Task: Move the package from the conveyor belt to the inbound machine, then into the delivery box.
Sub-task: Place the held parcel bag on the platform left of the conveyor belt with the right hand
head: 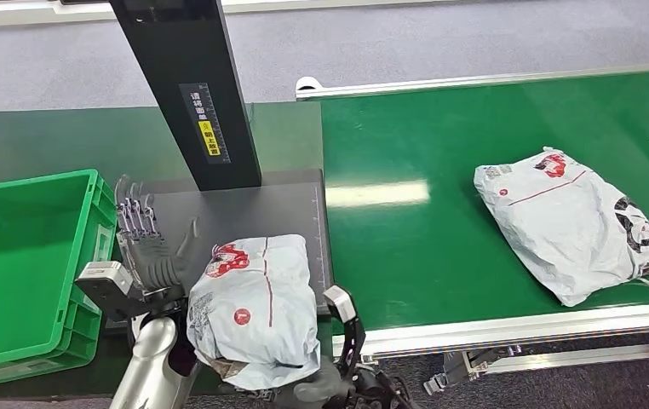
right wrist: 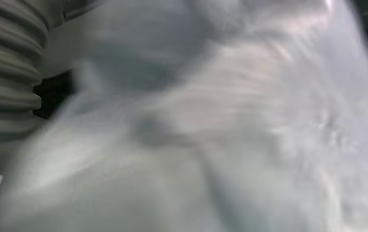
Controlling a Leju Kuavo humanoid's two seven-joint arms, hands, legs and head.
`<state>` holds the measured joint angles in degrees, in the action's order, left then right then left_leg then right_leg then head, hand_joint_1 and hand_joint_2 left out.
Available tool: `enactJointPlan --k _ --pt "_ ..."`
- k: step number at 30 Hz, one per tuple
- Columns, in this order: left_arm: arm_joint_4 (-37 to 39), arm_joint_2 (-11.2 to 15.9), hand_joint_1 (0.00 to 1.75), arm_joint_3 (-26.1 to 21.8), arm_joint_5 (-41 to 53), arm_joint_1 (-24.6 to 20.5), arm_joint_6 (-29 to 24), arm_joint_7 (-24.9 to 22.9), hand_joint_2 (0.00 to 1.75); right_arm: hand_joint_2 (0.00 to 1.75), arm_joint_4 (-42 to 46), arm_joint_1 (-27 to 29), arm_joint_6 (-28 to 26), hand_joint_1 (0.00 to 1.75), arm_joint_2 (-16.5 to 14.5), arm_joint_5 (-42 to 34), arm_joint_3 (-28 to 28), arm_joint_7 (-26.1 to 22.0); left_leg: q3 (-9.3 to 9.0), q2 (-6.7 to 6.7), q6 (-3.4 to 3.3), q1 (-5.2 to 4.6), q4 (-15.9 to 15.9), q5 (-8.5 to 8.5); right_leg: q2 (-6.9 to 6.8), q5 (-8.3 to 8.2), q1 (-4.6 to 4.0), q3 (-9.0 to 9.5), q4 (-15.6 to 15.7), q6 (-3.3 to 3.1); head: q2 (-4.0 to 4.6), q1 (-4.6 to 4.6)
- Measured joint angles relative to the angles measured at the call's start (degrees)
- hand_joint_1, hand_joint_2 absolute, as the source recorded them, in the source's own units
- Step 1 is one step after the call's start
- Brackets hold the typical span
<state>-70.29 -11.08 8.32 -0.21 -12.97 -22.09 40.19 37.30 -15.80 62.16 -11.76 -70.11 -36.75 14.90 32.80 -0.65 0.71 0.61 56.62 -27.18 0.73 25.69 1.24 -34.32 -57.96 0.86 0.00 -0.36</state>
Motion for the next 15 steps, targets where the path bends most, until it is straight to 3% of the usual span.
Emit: enactJointPlan --k 3,15 --pt "0.01 0.26 0.0 0.28 -0.11 0.06 0.01 0.0 1.75 1.75 -0.25 0.56 -1.68 0.0 -0.82 3.96 -2.56 -4.36 0.01 0.0 0.01 0.0 0.0 0.01 0.0 0.0 0.0 -0.01 0.0 0.0 0.0 0.02" --pt "-0.39 0.64 0.0 0.8 -0.14 1.44 -0.44 0.0 1.75 1.75 -3.96 -1.89 -3.47 0.0 -2.22 6.76 -7.96 -10.49 0.01 0.0 0.01 0.0 0.0 0.01 0.0 0.0 0.0 0.0 0.0 0.0 0.0 0.05"
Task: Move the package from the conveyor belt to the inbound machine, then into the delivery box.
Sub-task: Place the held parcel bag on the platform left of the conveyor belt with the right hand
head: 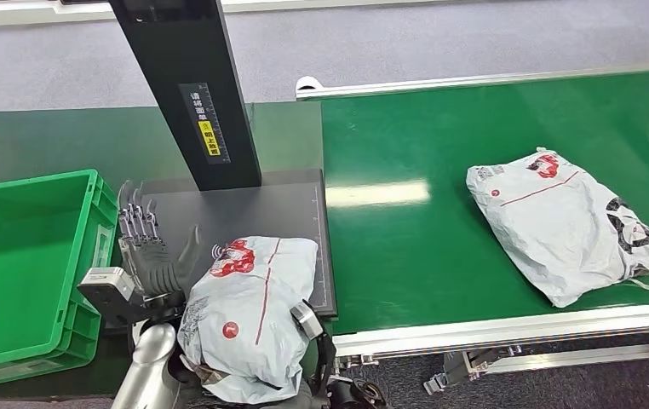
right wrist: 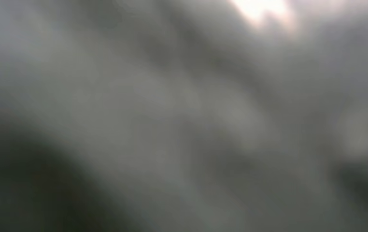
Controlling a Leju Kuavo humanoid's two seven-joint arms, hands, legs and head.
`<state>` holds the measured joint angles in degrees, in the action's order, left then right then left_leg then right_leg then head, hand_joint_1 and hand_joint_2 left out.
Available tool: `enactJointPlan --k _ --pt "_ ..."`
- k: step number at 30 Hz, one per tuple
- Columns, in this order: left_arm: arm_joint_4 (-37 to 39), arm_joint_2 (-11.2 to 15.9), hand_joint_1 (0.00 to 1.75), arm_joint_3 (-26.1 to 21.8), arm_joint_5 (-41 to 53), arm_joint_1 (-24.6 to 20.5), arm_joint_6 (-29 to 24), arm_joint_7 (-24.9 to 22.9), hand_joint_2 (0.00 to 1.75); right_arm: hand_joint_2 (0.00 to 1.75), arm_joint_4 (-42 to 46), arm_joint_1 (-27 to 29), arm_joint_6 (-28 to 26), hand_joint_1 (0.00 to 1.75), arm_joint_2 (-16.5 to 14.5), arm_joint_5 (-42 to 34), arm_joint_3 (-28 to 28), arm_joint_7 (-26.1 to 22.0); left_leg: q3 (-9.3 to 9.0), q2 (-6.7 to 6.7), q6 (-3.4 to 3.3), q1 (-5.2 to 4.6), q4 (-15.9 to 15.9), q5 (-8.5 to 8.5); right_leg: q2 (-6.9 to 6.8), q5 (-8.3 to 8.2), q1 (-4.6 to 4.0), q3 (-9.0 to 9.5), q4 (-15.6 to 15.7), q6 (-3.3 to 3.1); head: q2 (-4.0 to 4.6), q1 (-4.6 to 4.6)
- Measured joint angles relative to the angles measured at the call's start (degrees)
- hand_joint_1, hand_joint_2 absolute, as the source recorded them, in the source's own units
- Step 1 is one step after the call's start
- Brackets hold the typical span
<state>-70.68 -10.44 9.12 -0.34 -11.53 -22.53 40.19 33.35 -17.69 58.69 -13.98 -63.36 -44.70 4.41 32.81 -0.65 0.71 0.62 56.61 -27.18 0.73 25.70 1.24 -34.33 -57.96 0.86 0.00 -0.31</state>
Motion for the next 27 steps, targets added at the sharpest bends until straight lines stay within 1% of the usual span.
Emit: enactJointPlan --k 1,2,5,6,8,9,11,12,14,16,18,19,22,24,27 --pt "-0.18 0.06 0.0 -0.02 0.0 0.21 -0.29 0.0 1.75 1.75 -0.6 -0.33 -1.23 0.0 -0.34 -0.65 -0.38 -0.43 0.0 0.0 0.0 0.0 0.0 0.0 0.0 0.0 0.0 0.0 0.0 0.0 0.0 0.0" --pt "-0.51 0.14 0.0 -0.06 -0.01 0.54 -0.59 0.0 1.75 1.75 -1.17 -0.65 -3.83 0.0 -0.68 -1.16 -0.65 -1.64 0.0 0.0 0.0 0.01 -0.01 0.0 0.0 0.0 -0.01 0.0 0.0 0.0 0.0 -0.01" --pt "-2.15 0.53 0.0 -0.49 -0.01 2.28 -0.92 0.0 1.75 1.75 -2.14 -1.58 -14.72 0.0 -1.22 -2.1 -0.33 -7.84 0.0 0.01 0.0 0.01 -0.01 0.0 0.0 0.0 -0.01 0.01 0.0 0.0 0.0 -0.02" --pt "-2.72 0.64 0.0 -0.69 0.0 2.93 -0.87 0.0 1.75 1.75 -2.26 -2.02 -17.58 0.0 -1.33 -2.71 0.2 -9.74 0.0 0.01 0.0 0.01 -0.01 0.01 0.0 0.0 -0.01 0.01 0.0 0.0 0.0 -0.02" --pt "-3.66 0.79 0.0 -1.11 0.18 4.0 -0.73 0.0 1.75 1.75 -2.28 -3.19 -21.46 0.0 -1.48 -4.43 2.03 -12.26 0.0 0.0 0.0 0.0 -0.01 0.02 -0.01 0.0 0.0 0.02 0.0 0.0 0.0 -0.02" --pt "-4.01 0.84 0.0 -1.27 0.54 4.34 -0.73 0.0 1.75 1.75 -2.14 -3.81 -22.54 0.0 -1.46 -5.33 3.3 -12.62 0.0 0.0 -0.01 0.0 0.0 0.02 -0.01 0.0 0.0 0.03 0.0 0.0 0.0 -0.03" --pt "-4.51 1.02 0.0 -1.33 2.73 4.61 -1.71 0.01 1.75 1.75 -1.51 -4.86 -23.35 0.0 -1.36 -6.74 6.42 -11.52 -0.02 -0.01 -0.01 -0.01 0.0 0.03 -0.01 -0.01 0.02 0.04 0.0 0.0 0.0 -0.03" --pt "-4.66 1.26 0.0 -1.0 4.78 4.54 -3.01 0.01 1.75 1.75 -1.12 -5.24 -23.28 0.0 -1.3 -7.07 8.02 -10.49 -0.03 -0.01 -0.02 -0.02 0.01 0.03 -0.01 -0.02 0.02 0.04 0.0 0.01 0.0 -0.03" --pt "-4.52 2.17 0.0 0.7 11.28 3.86 -6.88 0.0 1.75 1.75 -0.53 -5.69 -22.66 0.0 -1.26 -6.64 10.97 -8.69 -0.04 -0.02 -0.01 -0.02 0.02 0.03 -0.03 -0.02 0.02 0.04 0.0 0.01 0.0 -0.01" --pt "-3.35 3.39 0.0 3.5 18.9 2.52 -9.08 -0.02 1.75 1.75 -0.28 -5.81 -21.71 0.0 -1.3 -5.48 13.15 -7.68 -0.04 -0.06 -0.01 -0.02 0.02 0.03 -0.06 -0.02 0.02 0.05 0.0 0.0 0.0 -0.02" --pt "-1.46 4.32 0.0 6.08 25.79 1.23 -8.49 -0.96 1.75 1.75 -0.23 -5.83 -20.72 0.0 -1.44 -4.74 14.62 -7.12 -0.04 0.0 0.0 -0.01 0.01 0.02 -0.01 -0.02 0.01 0.04 0.0 0.0 0.0 0.0" --pt "-0.49 4.64 0.0 6.96 29.25 0.66 -7.57 -2.18 1.75 1.75 -0.24 -5.82 -20.22 0.0 -1.53 -4.47 15.21 -6.88 -0.04 0.03 0.0 -0.01 0.01 0.01 0.03 -0.02 0.01 0.03 0.0 0.0 0.0 -0.01" --pt "1.65 5.27 0.0 7.79 38.01 -0.95 -4.51 -6.09 1.75 1.75 -0.26 -5.74 -18.97 0.0 -1.85 -3.86 16.58 -6.2 -0.05 0.04 0.01 0.0 0.01 0.01 0.06 -0.02 0.0 0.01 0.0 -0.01 0.0 -0.01" --pt "2.49 5.51 0.0 7.86 40.04 -1.65 -3.75 -6.9 1.75 1.75 -0.27 -5.67 -18.64 0.0 -2.04 -3.68 17.18 -6.07 -0.05 0.05 0.01 0.0 0.01 0.01 0.06 -0.02 0.0 0.01 0.0 -0.01 0.0 0.01" --pt "3.29 5.8 0.0 7.92 40.54 -2.12 -3.43 -7.18 1.75 1.75 -0.31 -5.65 -18.57 0.0 -2.16 -3.65 17.63 -6.06 -0.05 0.04 0.01 0.0 0.01 0.01 0.06 -0.02 0.0 0.01 0.0 -0.01 0.0 0.0"
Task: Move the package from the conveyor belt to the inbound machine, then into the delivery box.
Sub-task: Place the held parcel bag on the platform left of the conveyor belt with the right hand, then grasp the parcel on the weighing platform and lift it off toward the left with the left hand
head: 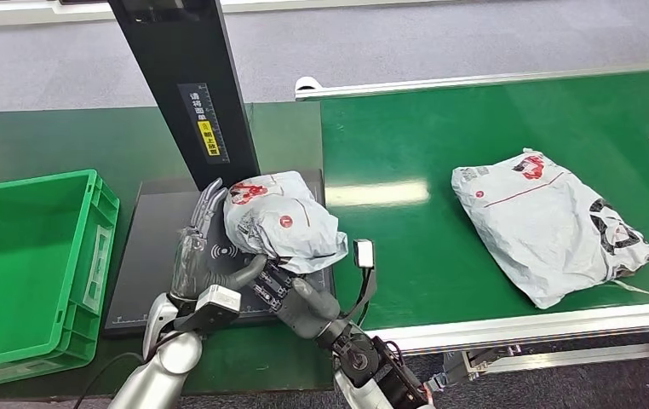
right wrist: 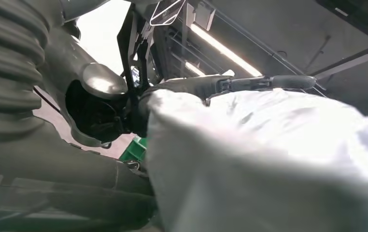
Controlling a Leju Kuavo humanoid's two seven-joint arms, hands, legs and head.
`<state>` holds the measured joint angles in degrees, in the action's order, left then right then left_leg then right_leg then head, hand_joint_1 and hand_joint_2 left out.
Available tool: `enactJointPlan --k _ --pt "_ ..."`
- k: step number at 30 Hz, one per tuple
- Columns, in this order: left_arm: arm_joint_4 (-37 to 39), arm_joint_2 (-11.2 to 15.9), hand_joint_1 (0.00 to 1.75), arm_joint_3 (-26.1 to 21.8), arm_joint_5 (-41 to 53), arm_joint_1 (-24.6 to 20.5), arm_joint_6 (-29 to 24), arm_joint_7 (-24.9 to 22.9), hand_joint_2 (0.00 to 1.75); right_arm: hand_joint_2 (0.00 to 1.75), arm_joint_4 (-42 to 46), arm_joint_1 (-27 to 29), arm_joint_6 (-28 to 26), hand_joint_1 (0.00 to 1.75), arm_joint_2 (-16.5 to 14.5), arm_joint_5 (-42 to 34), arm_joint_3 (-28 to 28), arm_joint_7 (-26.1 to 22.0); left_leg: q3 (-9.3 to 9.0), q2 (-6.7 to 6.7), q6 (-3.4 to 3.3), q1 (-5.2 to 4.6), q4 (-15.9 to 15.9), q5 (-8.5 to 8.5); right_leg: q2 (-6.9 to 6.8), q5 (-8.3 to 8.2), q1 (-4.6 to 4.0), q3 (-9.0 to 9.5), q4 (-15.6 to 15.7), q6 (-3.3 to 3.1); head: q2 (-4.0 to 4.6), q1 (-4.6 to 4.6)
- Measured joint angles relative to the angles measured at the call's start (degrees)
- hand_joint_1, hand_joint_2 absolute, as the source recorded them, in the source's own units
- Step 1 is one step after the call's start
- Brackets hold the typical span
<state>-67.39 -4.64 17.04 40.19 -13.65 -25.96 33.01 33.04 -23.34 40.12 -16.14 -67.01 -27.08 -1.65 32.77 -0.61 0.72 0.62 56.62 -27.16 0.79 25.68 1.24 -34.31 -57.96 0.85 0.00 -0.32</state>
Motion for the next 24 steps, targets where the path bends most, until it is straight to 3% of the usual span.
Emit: enactJointPlan --k 3,7,13,16,23,24 --pt "0.5 0.21 0.0 -0.01 2.12 -0.31 0.18 -1.12 1.75 1.75 -0.02 0.04 0.12 0.0 -0.11 0.1 0.48 0.35 0.01 -0.01 0.0 0.0 0.0 0.0 0.0 0.0 0.0 0.0 0.0 0.0 0.0 -0.01" --pt "0.81 0.5 0.0 0.01 12.2 -1.53 -0.26 -6.75 1.75 1.75 -0.05 0.7 2.23 0.0 -0.54 -0.4 0.87 3.71 0.01 -0.02 0.0 -0.01 0.0 0.0 -0.01 0.0 0.01 0.0 0.0 0.0 0.0 0.0" --pt "0.93 0.44 0.0 2.44 18.63 -4.57 2.51 -9.59 1.75 1.75 -3.11 1.76 13.03 0.0 -0.27 -10.88 0.95 20.16 0.02 -0.03 0.0 -0.01 0.0 0.0 -0.04 0.0 0.01 0.02 0.0 0.0 0.0 -0.02" --pt "2.44 0.15 0.0 3.85 19.29 -6.21 2.09 -11.05 1.75 1.75 -5.01 2.5 17.62 0.0 -0.01 -12.58 -2.06 25.2 0.01 -0.01 0.0 -0.01 0.0 -0.01 -0.02 0.0 0.01 -0.01 0.0 0.0 0.0 0.01" --pt "5.65 0.74 0.0 4.68 20.21 -7.1 1.15 -12.85 1.75 1.75 -6.88 2.96 20.15 0.0 0.53 -13.4 -7.28 26.35 0.03 0.03 0.01 0.02 -0.01 -0.01 0.02 0.01 -0.02 -0.06 0.0 -0.01 0.0 0.06" --pt "5.9 0.83 0.16 4.77 20.58 -7.09 0.89 -13.43 1.75 1.75 -7.05 2.94 20.28 0.0 0.64 -13.36 -7.68 26.19 0.03 0.03 0.01 0.01 -0.01 0.0 0.03 0.01 -0.02 -0.06 0.0 -0.01 0.0 0.06"
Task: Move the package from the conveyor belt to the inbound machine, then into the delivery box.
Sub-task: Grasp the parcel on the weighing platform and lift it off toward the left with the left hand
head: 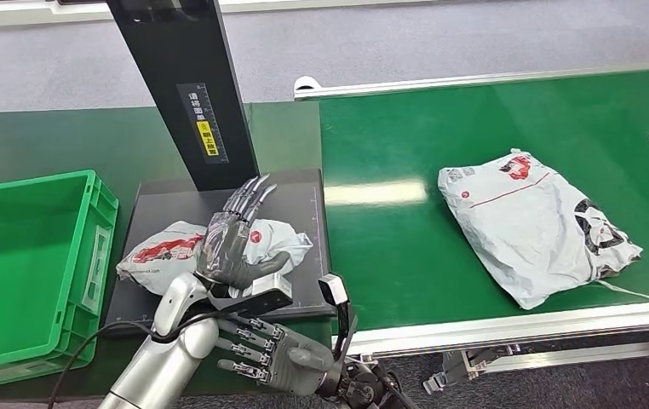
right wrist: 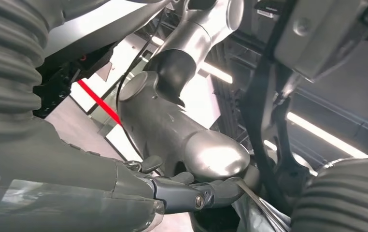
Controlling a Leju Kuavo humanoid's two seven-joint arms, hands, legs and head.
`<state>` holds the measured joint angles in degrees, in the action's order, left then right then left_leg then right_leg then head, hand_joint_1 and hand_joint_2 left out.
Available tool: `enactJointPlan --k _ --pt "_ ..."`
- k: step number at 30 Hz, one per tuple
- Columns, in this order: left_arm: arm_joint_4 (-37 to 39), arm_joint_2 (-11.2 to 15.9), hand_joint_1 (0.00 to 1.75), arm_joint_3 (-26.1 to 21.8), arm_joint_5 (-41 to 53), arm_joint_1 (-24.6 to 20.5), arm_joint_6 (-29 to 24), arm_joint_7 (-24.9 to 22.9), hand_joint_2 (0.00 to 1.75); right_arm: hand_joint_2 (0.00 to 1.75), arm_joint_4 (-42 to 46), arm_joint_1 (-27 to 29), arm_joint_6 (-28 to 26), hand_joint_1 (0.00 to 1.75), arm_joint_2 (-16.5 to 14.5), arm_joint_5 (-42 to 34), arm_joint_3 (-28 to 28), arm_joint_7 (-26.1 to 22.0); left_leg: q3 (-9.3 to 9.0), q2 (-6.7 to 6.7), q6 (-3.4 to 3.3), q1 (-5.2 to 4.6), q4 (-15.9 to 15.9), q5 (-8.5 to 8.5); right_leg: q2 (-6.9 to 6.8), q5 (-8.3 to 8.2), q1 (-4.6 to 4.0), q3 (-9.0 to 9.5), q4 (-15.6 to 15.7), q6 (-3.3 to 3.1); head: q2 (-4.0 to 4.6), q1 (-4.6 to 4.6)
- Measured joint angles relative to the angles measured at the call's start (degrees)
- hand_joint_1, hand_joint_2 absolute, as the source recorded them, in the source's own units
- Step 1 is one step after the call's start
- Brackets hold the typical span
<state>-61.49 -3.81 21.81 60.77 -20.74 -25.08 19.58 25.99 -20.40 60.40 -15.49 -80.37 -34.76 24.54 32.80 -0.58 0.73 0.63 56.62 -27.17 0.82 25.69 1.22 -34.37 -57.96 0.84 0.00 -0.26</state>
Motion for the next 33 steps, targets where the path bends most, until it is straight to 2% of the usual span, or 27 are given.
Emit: enactJointPlan --k 3,4,9,19,26,33 --pt "0.76 0.42 1.44 0.23 0.72 0.04 -0.5 -0.81 1.75 1.75 -0.59 -0.04 0.08 0.0 0.21 0.66 -1.51 -1.85 0.0 -0.01 0.0 -0.01 0.0 0.0 -0.01 0.0 0.01 0.01 0.0 0.0 0.0 0.0" --pt "0.97 0.6 1.72 0.31 0.5 0.06 -0.57 -0.52 1.75 1.75 -0.81 -0.04 0.04 0.0 0.21 0.93 -2.07 -2.79 0.0 -0.01 0.0 -0.01 0.0 0.0 -0.01 0.0 0.01 0.01 0.0 0.0 0.0 0.01" --pt "1.68 1.49 1.75 0.83 -0.33 0.15 -0.39 1.06 1.75 1.75 -1.92 -0.26 -0.32 0.0 0.38 1.38 -4.75 -5.49 0.01 -0.02 0.0 -0.01 0.0 0.0 -0.01 0.0 0.01 0.0 0.0 0.0 0.0 0.01" --pt "3.41 2.17 1.75 1.6 -1.1 -0.44 1.17 1.08 1.75 1.75 -2.51 0.58 -0.56 0.0 0.09 1.5 -11.0 -4.59 0.02 -0.03 0.0 0.0 0.0 0.0 -0.01 0.0 0.0 0.01 0.0 0.0 0.0 -0.01" --pt "3.29 2.17 1.75 1.34 -6.26 -0.44 0.7 3.61 1.75 1.75 -2.49 -0.54 0.13 0.0 0.5 -1.06 -12.84 -3.58 0.02 -0.04 0.0 -0.01 0.0 0.0 -0.02 0.0 0.01 0.03 0.0 0.0 0.0 -0.01" --pt "2.95 2.17 1.75 1.32 -7.11 -0.44 0.7 4.05 1.75 1.75 -2.45 -1.81 0.61 0.0 0.98 -1.16 -13.4 -3.62 0.01 -0.04 0.0 0.0 0.0 0.0 -0.02 0.0 0.01 0.02 0.0 0.0 0.0 0.01"
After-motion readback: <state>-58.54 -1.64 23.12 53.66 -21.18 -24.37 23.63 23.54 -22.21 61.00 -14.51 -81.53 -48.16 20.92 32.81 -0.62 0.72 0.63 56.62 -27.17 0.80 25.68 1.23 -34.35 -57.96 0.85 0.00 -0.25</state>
